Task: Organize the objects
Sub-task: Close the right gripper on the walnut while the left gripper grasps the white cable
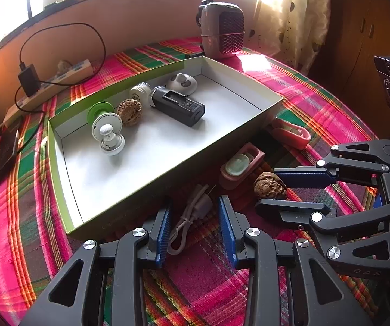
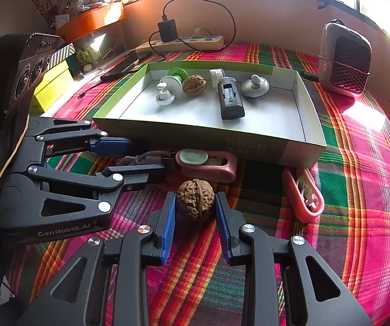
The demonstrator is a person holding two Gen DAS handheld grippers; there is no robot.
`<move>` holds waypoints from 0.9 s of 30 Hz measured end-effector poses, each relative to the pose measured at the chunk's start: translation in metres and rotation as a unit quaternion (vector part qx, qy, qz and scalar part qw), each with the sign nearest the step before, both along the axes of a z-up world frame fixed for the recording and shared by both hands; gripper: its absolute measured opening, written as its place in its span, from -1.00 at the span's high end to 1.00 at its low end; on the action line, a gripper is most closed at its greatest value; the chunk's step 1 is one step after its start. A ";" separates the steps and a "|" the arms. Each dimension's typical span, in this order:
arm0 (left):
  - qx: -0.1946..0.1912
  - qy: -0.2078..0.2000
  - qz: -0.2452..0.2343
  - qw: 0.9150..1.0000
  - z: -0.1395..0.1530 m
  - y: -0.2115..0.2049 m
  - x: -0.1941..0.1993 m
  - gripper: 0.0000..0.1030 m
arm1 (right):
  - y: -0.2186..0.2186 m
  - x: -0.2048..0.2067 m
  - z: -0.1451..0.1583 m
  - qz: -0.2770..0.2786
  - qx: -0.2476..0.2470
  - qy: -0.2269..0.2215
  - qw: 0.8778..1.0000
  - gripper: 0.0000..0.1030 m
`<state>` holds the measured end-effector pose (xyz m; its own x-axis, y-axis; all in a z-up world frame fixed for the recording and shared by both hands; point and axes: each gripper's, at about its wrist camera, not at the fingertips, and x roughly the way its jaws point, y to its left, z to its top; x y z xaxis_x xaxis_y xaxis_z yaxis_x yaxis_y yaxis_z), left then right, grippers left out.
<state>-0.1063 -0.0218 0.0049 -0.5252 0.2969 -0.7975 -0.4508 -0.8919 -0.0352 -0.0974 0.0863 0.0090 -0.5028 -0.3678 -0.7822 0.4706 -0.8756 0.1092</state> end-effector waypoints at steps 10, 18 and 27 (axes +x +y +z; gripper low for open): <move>-0.004 0.002 0.004 1.000 0.000 0.003 0.000 0.40 | 0.003 -0.001 -0.001 0.003 -0.006 0.000 1.000 0.42; -0.009 0.007 0.007 1.000 0.000 0.003 0.001 0.64 | 0.003 -0.001 -0.001 0.005 -0.009 0.000 1.000 0.42; -0.005 0.007 0.012 1.000 0.000 0.001 0.001 0.66 | 0.003 -0.001 -0.001 0.005 -0.009 0.000 1.000 0.42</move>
